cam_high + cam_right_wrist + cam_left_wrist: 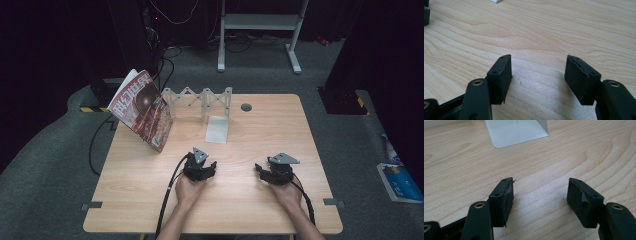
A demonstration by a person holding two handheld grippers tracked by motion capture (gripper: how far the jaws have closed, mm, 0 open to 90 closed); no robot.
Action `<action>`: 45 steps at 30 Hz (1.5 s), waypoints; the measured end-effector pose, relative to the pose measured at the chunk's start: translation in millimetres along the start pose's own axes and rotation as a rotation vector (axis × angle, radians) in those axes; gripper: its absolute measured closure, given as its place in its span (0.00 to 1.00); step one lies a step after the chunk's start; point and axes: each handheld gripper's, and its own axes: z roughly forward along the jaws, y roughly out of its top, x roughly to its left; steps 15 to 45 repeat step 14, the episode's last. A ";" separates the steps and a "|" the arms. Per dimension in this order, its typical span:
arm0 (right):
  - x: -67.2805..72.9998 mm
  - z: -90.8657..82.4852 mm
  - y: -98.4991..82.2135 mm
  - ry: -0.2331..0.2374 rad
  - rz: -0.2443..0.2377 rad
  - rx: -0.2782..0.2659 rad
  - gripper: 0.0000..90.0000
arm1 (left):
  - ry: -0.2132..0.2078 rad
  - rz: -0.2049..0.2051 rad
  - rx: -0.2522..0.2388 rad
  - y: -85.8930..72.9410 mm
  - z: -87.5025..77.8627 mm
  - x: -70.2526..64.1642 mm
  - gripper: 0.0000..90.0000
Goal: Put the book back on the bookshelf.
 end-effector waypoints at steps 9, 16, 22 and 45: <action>-0.4 0.5 -0.2 0.005 -0.004 -0.004 0.42 | -0.001 0.001 -0.001 0.0 0.0 0.2 0.42; -0.4 0.5 -0.2 0.006 -0.004 -0.004 0.42 | -0.006 0.001 0.000 0.1 -0.1 0.7 0.42; -0.4 0.5 -0.2 0.006 -0.004 -0.004 0.42 | -0.006 0.001 0.000 0.1 -0.1 0.7 0.42; -0.4 0.5 -0.2 0.006 -0.004 -0.004 0.42 | -0.006 0.001 0.000 0.1 -0.1 0.7 0.42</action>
